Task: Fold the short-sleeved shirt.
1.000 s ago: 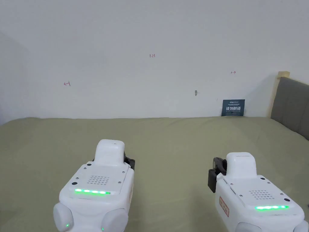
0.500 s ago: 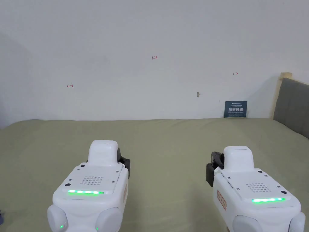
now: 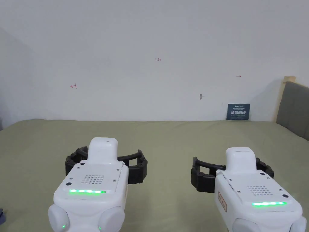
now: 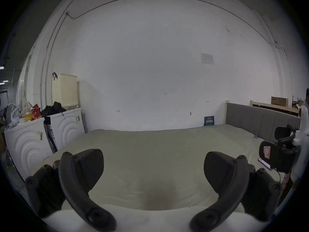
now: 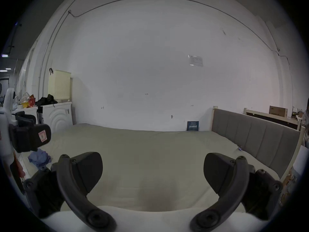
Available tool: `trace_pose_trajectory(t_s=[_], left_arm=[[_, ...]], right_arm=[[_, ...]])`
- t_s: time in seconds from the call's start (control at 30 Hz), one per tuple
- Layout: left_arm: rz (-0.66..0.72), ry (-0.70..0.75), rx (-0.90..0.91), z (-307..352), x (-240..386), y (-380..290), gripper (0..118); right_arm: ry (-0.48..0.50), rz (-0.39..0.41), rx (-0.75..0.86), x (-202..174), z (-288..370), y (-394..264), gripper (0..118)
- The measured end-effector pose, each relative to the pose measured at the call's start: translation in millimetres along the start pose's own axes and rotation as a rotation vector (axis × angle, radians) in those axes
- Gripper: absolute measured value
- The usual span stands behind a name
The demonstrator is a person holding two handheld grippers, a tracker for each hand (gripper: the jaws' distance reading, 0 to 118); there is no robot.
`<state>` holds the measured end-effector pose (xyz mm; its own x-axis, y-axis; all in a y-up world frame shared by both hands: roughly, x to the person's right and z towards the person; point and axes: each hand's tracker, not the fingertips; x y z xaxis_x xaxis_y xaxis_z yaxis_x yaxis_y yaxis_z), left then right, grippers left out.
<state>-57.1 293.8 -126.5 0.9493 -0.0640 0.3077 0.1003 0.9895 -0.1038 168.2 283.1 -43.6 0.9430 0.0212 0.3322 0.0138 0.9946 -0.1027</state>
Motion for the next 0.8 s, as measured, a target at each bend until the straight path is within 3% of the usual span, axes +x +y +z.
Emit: trace_pose_trajectory(t_s=[0.8], left_arm=[[-0.006, 0.01, -0.003, 0.8, -4.1, -5.9, 118]], right_arm=[[0.01, 0.018, 0.0, -1.6, -11.1, -8.4, 118]])
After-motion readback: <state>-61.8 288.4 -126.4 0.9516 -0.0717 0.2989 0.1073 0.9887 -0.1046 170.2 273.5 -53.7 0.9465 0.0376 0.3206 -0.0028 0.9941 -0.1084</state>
